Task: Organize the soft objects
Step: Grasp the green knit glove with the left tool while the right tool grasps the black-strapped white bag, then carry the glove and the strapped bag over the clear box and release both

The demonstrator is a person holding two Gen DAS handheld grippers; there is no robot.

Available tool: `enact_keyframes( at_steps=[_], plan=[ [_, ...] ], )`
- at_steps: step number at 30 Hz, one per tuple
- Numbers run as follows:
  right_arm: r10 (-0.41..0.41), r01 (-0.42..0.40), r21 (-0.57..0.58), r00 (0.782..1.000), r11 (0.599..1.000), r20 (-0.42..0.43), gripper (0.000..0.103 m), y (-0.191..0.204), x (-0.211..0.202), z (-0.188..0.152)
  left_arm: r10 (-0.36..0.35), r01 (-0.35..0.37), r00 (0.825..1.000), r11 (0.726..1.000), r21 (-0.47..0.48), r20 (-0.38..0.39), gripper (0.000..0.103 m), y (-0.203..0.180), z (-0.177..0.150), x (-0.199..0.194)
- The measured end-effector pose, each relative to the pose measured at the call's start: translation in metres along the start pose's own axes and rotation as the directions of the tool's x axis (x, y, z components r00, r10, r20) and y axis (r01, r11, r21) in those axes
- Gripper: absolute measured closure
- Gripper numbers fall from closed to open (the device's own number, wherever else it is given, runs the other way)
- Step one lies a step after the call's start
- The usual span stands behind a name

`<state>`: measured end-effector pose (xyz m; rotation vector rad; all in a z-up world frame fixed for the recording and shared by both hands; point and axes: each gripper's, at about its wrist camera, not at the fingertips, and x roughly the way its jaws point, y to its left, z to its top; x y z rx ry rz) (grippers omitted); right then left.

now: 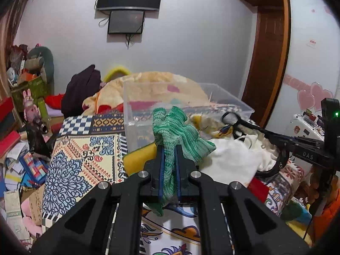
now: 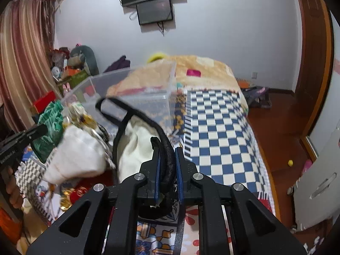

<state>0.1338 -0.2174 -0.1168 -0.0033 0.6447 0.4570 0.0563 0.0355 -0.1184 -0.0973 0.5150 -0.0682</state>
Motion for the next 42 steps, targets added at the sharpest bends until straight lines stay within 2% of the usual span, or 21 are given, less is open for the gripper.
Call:
enact_keyframes(
  at_steps=[9, 13, 22, 25, 31, 42],
  plan=[
    [0.005, -0.001, -0.025, 0.99, 1.0, 0.142, 0.092, 0.006, -0.037, 0.028, -0.001, 0.001, 0.997, 1.0, -0.001, 0.076, 0.095, -0.002, 0.02, -0.024],
    [0.009, -0.001, -0.042, 0.98, 0.999, 0.2, 0.092, 0.015, -0.046, 0.043, 0.023, -0.024, 0.994, 1.0, 0.008, 0.11, 0.095, -0.002, 0.032, -0.031],
    [0.008, 0.005, -0.046, 0.961, 0.999, 0.275, 0.092, 0.028, -0.032, 0.072, 0.052, -0.053, 0.99, 0.999, 0.007, 0.133, 0.095, 0.008, 0.066, -0.019],
    [0.003, 0.009, -0.042, 0.961, 0.999, 0.277, 0.092, 0.032, -0.016, 0.081, 0.067, -0.071, 0.989, 0.997, 0.022, 0.134, 0.095, 0.008, 0.077, -0.008],
    [-0.006, 0.016, -0.038, 0.967, 0.999, 0.255, 0.092, 0.038, 0.009, 0.089, 0.061, -0.063, 0.994, 0.998, 0.017, 0.09, 0.095, 0.009, 0.09, 0.022],
    [-0.019, 0.029, -0.069, 0.991, 0.997, 0.136, 0.092, 0.046, 0.054, 0.092, 0.048, -0.048, 0.997, 0.999, 0.002, -0.062, 0.095, 0.018, 0.094, 0.094]
  ],
)
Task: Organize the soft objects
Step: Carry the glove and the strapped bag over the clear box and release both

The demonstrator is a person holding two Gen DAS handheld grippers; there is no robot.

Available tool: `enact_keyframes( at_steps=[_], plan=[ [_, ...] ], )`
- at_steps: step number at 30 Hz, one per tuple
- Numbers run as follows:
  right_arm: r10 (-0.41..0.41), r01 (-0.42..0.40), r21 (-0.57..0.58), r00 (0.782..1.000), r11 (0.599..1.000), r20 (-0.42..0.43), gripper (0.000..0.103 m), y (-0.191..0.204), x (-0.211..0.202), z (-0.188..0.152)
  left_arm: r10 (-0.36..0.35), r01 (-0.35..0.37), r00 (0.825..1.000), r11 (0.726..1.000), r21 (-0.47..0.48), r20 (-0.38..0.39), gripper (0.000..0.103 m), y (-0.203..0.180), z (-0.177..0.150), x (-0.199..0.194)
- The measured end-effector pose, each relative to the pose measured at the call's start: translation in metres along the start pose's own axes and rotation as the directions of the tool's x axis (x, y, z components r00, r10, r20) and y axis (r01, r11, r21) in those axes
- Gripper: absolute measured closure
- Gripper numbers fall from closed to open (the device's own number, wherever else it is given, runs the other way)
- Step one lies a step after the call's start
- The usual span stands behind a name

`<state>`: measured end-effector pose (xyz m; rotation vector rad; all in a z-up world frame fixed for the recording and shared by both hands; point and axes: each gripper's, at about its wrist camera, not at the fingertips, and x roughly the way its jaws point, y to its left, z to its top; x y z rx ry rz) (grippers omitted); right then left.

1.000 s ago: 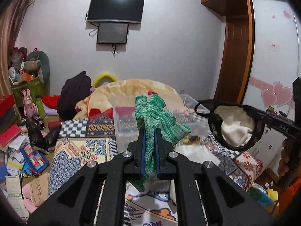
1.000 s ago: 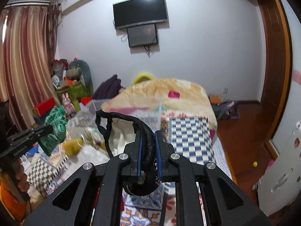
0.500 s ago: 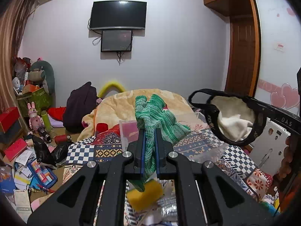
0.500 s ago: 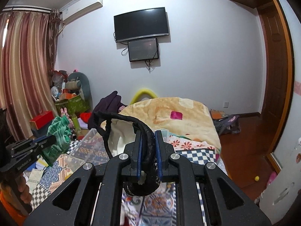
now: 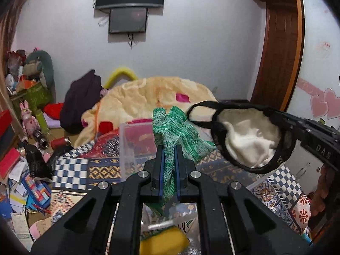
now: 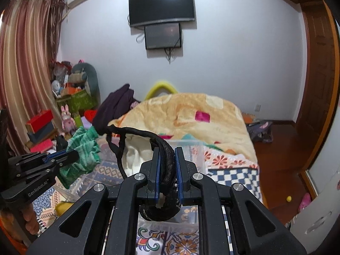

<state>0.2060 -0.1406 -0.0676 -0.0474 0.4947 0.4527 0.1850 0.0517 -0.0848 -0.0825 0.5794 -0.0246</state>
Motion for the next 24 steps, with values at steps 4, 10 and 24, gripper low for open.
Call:
enact_keyframes(
  at_steps=[4, 10, 24],
  plan=[
    [0.009, -0.01, -0.019, 0.997, 1.0, -0.072, 0.092, 0.006, 0.021, -0.007, -0.011, 0.012, 0.998, 1.0, 0.008, -0.06, 0.095, -0.004, -0.002, 0.017],
    [0.006, -0.016, -0.056, 0.985, 0.998, -0.171, 0.091, 0.011, 0.037, -0.014, 0.007, 0.0, 0.992, 0.998, 0.058, -0.13, 0.095, -0.012, -0.008, 0.033],
    [0.037, -0.049, -0.08, 0.989, 0.996, -0.146, 0.053, 0.003, 0.006, -0.01, -0.027, 0.03, 0.998, 0.998, 0.05, -0.063, 0.067, -0.012, -0.007, -0.003]
  ],
)
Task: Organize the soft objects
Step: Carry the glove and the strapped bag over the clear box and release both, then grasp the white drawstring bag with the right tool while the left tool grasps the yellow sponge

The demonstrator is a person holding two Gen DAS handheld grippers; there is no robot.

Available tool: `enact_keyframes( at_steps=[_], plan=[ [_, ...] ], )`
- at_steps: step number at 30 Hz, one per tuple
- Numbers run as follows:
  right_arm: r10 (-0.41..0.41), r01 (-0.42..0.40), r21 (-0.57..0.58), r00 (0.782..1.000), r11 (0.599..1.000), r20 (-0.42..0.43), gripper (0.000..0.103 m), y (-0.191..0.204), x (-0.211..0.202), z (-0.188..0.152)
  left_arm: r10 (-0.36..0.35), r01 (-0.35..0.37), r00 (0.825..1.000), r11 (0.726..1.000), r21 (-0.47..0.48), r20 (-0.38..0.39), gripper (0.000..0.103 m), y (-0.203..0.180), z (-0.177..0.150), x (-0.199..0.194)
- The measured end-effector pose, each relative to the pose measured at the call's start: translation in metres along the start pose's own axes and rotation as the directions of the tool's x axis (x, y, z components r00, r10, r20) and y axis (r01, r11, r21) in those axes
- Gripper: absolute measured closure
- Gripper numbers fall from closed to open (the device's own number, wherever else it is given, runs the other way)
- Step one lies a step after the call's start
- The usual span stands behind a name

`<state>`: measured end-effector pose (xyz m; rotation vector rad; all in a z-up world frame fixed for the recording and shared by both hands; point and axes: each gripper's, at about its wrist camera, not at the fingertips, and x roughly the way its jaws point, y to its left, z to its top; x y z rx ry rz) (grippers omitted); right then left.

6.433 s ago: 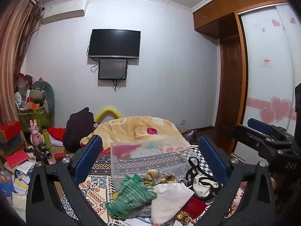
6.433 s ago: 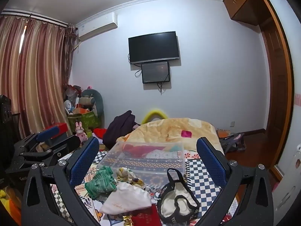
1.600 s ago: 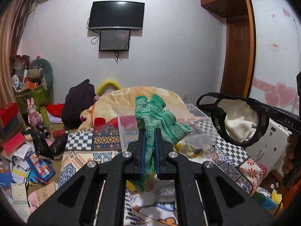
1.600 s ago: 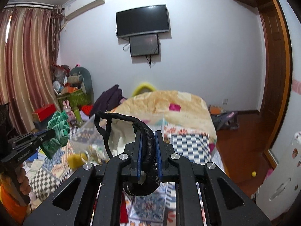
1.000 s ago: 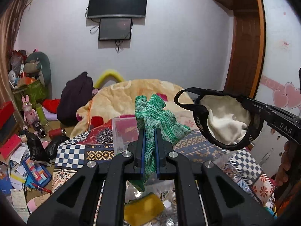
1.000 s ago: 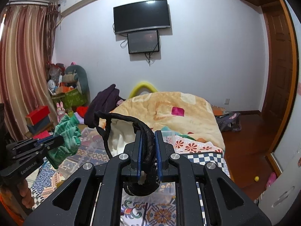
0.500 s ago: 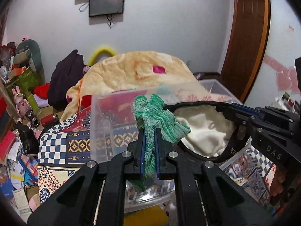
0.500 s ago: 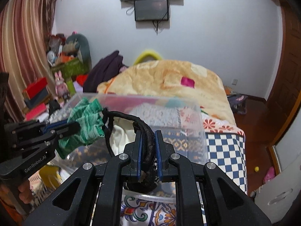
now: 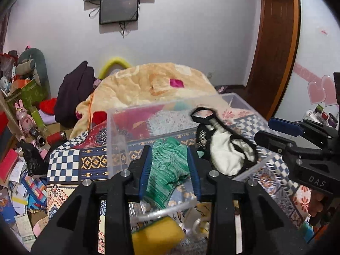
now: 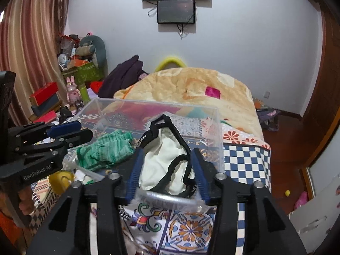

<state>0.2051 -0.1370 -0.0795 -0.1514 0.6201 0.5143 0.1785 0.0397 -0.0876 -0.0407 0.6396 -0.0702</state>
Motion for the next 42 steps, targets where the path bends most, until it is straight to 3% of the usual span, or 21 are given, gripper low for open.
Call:
enact_keyframes(
  at_steps=[1, 3, 5, 11, 13, 21, 30, 34, 36, 42],
  plan=[
    [0.005, -0.005, 0.001, 1.0, 1.0, 0.02, 0.049, -0.001, -0.006, 0.0, -0.012, 0.011, 1.0, 1.0, 0.009, 0.017, 0.064, -0.001, -0.001, -0.008],
    [0.008, -0.008, 0.005, 0.999, 1.0, 0.053, 0.03, 0.0, -0.016, -0.001, -0.018, 0.017, 0.999, 1.0, 0.023, 0.042, 0.056, -0.002, -0.002, -0.019],
    [0.01, -0.011, 0.011, 0.995, 1.0, 0.098, 0.018, 0.001, -0.029, -0.003, -0.013, 0.01, 0.996, 0.999, 0.035, 0.084, 0.046, -0.005, -0.005, -0.034],
    [0.054, -0.055, 0.002, 0.987, 0.998, 0.153, 0.01, 0.009, -0.054, -0.013, 0.02, -0.025, 0.986, 0.999, 0.026, 0.166, 0.016, -0.003, -0.021, -0.069],
    [0.06, -0.061, 0.005, 0.984, 0.998, 0.166, 0.006, 0.012, -0.058, -0.02, 0.03, -0.033, 0.985, 0.999, 0.016, 0.167, 0.011, -0.001, -0.028, -0.074],
    [0.104, -0.103, -0.015, 0.988, 0.995, 0.116, 0.003, 0.03, -0.048, -0.047, 0.054, -0.054, 0.993, 0.999, -0.008, 0.105, 0.009, 0.017, -0.067, -0.06],
    [0.171, -0.171, 0.01, 0.985, 0.985, -0.02, 0.004, 0.034, -0.018, -0.079, 0.059, -0.06, 0.998, 0.996, -0.064, -0.017, 0.009, 0.036, -0.093, -0.027],
    [0.186, -0.185, 0.024, 0.981, 0.982, -0.047, 0.017, 0.033, -0.014, -0.086, 0.091, -0.092, 0.996, 0.994, -0.066, -0.02, 0.015, 0.036, -0.094, -0.024],
    [0.191, -0.19, 0.025, 0.98, 0.982, -0.053, 0.034, 0.032, -0.014, -0.087, 0.085, -0.087, 0.996, 0.994, -0.066, -0.038, 0.017, 0.037, -0.094, -0.02],
    [0.205, -0.203, 0.041, 0.977, 0.978, -0.058, 0.072, 0.03, -0.015, -0.09, 0.043, -0.056, 0.992, 0.993, -0.105, -0.121, 0.039, 0.045, -0.097, -0.005]
  ],
)
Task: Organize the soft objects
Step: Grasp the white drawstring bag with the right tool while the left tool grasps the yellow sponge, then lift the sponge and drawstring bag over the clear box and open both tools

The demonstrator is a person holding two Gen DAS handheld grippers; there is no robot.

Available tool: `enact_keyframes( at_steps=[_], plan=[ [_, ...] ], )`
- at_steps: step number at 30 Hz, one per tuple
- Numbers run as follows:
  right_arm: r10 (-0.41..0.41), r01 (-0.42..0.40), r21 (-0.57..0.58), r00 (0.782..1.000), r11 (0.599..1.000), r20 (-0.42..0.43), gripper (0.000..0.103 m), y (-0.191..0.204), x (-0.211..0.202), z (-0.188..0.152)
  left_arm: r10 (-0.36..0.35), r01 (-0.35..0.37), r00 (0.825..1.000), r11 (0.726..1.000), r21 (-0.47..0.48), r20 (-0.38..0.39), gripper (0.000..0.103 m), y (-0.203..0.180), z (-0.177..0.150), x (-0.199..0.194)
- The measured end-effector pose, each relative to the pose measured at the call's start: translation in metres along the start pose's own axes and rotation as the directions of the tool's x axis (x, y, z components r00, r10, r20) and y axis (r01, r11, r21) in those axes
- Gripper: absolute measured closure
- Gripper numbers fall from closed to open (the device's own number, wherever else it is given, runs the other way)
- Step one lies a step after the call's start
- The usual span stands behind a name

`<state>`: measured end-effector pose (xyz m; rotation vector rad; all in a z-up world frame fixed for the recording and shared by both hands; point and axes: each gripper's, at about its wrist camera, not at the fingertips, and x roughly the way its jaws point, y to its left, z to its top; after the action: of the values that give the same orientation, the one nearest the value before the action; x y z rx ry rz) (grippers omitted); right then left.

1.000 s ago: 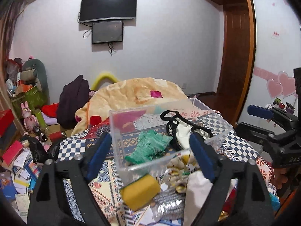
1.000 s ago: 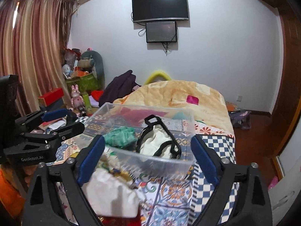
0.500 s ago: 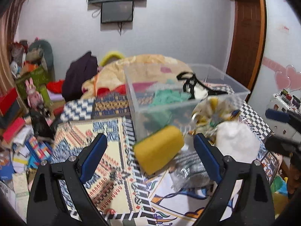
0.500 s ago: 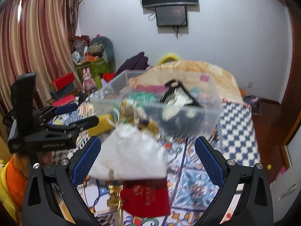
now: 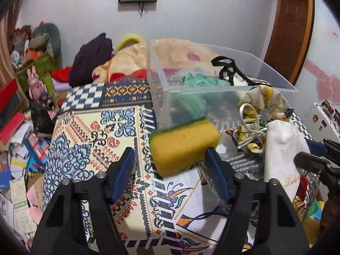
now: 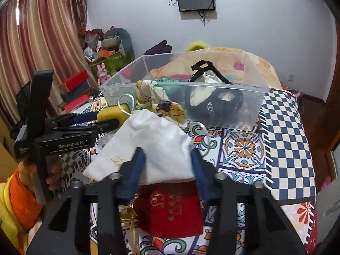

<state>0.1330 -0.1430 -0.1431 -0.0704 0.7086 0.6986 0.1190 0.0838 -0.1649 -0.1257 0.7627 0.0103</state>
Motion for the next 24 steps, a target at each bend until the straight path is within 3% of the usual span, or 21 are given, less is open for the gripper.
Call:
enact_keyframes(
  at_steps=[3, 6, 12, 24],
  plan=[
    [0.014, -0.014, 0.011, 1.0, 1.0, 0.015, 0.084, -0.002, -0.005, 0.0, -0.036, 0.036, 0.999, 0.999, -0.014, -0.012, 0.055, 0.002, -0.002, 0.001],
    [0.019, -0.02, 0.013, 0.999, 1.0, 0.04, 0.09, -0.002, -0.014, 0.001, -0.025, 0.025, 1.0, 1.0, -0.009, 0.006, 0.059, -0.001, -0.004, -0.002],
    [0.031, -0.033, 0.011, 0.994, 0.999, 0.104, 0.092, 0.0, -0.037, 0.005, 0.009, -0.011, 0.998, 1.0, 0.026, 0.056, 0.068, -0.009, -0.009, -0.015],
    [-0.031, 0.019, 0.046, 0.96, 0.999, 0.279, 0.092, -0.01, -0.08, 0.034, -0.039, 0.037, 0.984, 0.999, 0.016, 0.176, 0.075, -0.013, 0.008, -0.065]
  ],
)
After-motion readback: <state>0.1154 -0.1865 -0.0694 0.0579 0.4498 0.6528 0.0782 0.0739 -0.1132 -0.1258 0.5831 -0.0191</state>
